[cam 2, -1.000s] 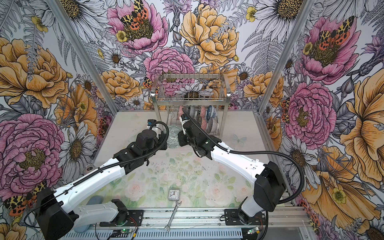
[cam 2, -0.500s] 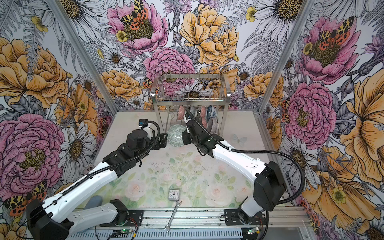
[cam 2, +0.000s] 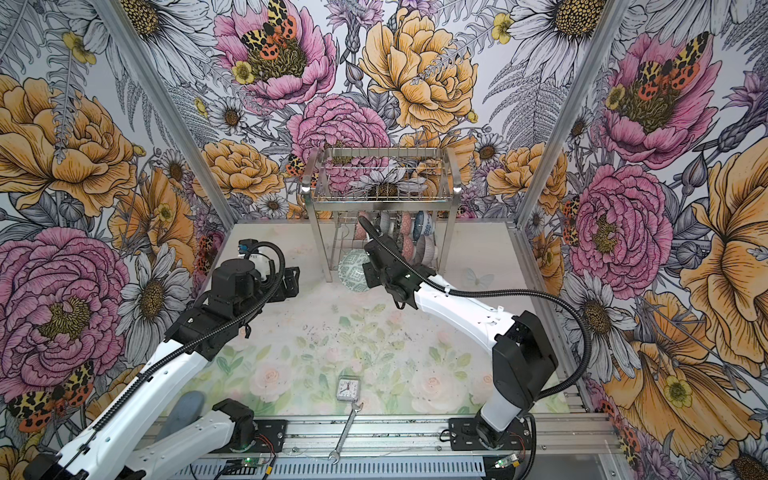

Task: Load the bowls into the dish rack
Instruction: 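Carry the geometric bowl into the rack with right gripper while left gripper draws back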

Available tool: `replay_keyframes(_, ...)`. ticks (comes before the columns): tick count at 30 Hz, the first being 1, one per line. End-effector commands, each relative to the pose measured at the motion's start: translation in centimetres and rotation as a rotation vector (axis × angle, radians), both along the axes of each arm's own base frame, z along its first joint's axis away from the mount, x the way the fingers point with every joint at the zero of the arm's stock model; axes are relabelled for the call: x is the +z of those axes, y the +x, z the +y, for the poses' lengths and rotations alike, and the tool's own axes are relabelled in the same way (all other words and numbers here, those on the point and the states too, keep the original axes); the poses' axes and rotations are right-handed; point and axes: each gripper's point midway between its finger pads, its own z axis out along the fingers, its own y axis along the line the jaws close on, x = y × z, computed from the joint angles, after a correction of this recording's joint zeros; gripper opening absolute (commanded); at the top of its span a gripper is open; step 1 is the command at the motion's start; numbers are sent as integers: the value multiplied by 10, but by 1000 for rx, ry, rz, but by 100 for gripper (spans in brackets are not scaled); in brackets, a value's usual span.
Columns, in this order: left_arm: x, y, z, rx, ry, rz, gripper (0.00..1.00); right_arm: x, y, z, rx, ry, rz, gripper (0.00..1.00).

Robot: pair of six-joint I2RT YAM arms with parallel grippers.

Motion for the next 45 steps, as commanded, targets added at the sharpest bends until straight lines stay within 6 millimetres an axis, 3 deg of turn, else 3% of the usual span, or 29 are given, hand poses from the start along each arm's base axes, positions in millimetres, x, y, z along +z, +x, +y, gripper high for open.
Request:
replay_keyframes(1,1,-3,1,-58,29,18,99,27,20,-9,-83,-37,-87,0)
replay_keyframes(12,-20,7,20,-102,123,69,99,19,46,-26,-197,-216,-124,0)
replay_keyframes(20,-1,16,29,-132,87,18,99,16,64,-32,-249,-340,-156,0)
replay_keyframes(25,-1,23,33,-146,37,26,99,14,79,-34,-273,-400,-172,0)
replay_keyframes(33,4,18,47,-82,24,-20,98,9,105,-21,-277,-469,-201,0)
replay_keyframes(45,3,19,50,-75,16,-22,99,0,129,0,-261,-587,-252,0)
